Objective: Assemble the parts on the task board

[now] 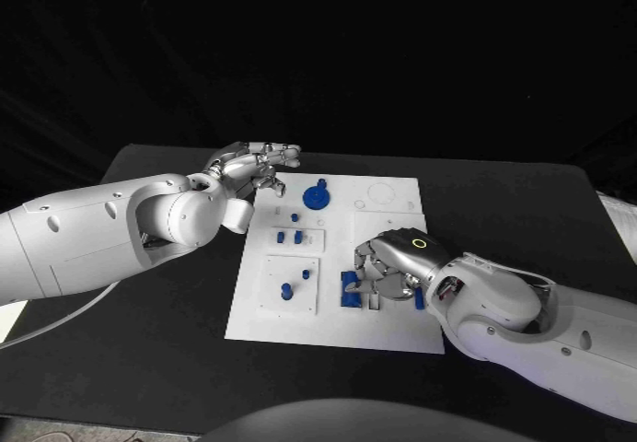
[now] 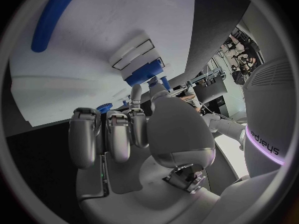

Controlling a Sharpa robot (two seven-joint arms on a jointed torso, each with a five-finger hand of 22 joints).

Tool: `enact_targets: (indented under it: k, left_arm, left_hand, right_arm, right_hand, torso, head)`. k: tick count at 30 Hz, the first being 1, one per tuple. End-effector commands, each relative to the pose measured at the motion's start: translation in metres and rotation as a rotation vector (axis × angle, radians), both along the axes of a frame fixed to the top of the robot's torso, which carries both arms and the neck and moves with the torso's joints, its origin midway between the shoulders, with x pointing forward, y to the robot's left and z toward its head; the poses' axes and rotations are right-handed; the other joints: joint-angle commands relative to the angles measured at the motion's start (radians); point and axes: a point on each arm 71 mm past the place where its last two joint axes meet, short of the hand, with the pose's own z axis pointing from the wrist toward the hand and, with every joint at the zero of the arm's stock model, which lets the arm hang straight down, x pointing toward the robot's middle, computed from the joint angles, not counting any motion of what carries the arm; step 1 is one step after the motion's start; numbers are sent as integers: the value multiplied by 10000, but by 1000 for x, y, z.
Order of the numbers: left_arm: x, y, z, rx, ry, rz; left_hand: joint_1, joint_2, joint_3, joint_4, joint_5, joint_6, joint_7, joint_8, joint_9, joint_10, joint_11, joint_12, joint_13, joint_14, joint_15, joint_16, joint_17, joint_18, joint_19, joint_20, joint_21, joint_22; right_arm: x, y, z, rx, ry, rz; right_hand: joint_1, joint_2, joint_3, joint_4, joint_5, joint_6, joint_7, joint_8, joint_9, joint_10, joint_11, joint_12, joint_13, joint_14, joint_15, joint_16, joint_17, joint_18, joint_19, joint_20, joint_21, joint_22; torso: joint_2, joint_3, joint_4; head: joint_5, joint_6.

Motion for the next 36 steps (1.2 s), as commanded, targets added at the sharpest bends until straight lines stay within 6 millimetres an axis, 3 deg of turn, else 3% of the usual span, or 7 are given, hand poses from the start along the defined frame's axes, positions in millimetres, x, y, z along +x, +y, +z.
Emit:
enact_targets:
  k: [1,9,15,18,22,31,36]
  left_arm:
    - [0,-2,1,-70,-86,-200]
    - [0,-2,1,-68,-82,-199]
    - [-1,-2,1,-68,-80,-198]
    - [-2,-2,1,-70,-81,-197]
    - [-3,-1,2,-71,-82,-199]
    - [-3,0,2,-69,-93,-178]
    - [-3,0,2,-72,-80,-199]
  left_hand:
    - [37,62,-13,-5,33,-76,-24,52,10,-65,7,41,7,-67,-36,-34,-12,189,-44,-9,-29,-5]
    - [37,62,-13,-5,33,-76,-24,52,10,-65,7,41,7,-67,-36,-34,-12,189,-44,-9,-29,-5]
    - [60,77,1,-21,33,-97,-23,86,11,-90,8,80,2,-73,-35,-27,-20,192,-49,-7,-44,-18]
    - [60,77,1,-21,33,-97,-23,86,11,-90,8,80,2,-73,-35,-27,-20,192,-49,-7,-44,-18]
    - [60,77,1,-21,33,-97,-23,86,11,-90,8,80,2,-73,-35,-27,-20,192,-49,-7,-44,-18]
    - [69,82,7,-26,33,-100,-24,95,12,-93,7,89,2,-72,-36,-23,-16,192,-49,-7,-41,-16]
    - [69,82,7,-26,33,-100,-24,95,12,-93,7,89,2,-72,-36,-23,-16,192,-49,-7,-41,-16]
  right_arm:
    - [1,-4,-1,-25,-348,-300]
    - [-2,-17,12,2119,-187,-217]
    - [1,-52,7,2151,1528,-1635]
    - [0,-72,2,1753,2353,-2386]
    - [-8,-88,-1,1361,2870,-3007]
    - [-21,-111,-11,380,3283,-4364]
    - [-21,-115,-14,229,3245,-4735]
  right_hand:
    - [121,-34,-21,-15,28,-62,-9,52,14,396,-63,38,1666,1027,-58,-26,2562,-115,339,-51,-25,871]
    - [66,46,-188,230,38,-569,156,-175,-121,237,53,-228,1496,1013,31,-78,2508,-79,264,-7,-158,697]
    - [403,417,-209,395,202,-1021,668,-1771,-1108,98,499,-439,1372,1004,397,-114,2470,-64,227,312,-229,622]
    - [439,504,-256,474,811,-902,840,-2644,-1616,57,637,-523,1321,1001,533,-129,2455,-57,218,445,-246,606]
    - [190,462,-505,741,1788,-572,890,-3305,-2010,86,701,-485,1350,1001,596,-127,2456,-52,221,531,-241,617]
    - [-77,537,-822,1139,2306,-174,885,-3846,-2298,55,697,-563,1304,994,589,-151,2429,-34,198,539,-291,552]
    - [-214,529,-1022,1351,2522,-2,854,-3932,-2334,76,675,-530,1329,997,574,-140,2440,-36,207,531,-287,562]
  torso:
    - [1,6,-1]
    - [-7,-3,-5]
    - [-5,-13,-47]
    - [-2,-16,-85]
    - [-6,-7,-123]
    - [-49,9,-251]
    - [-64,-3,-263]
  head:
    - [-17,16]
    - [-73,65]
    - [-202,149]
    - [-241,164]
    - [-315,184]
    - [-460,249]
    - [-549,258]
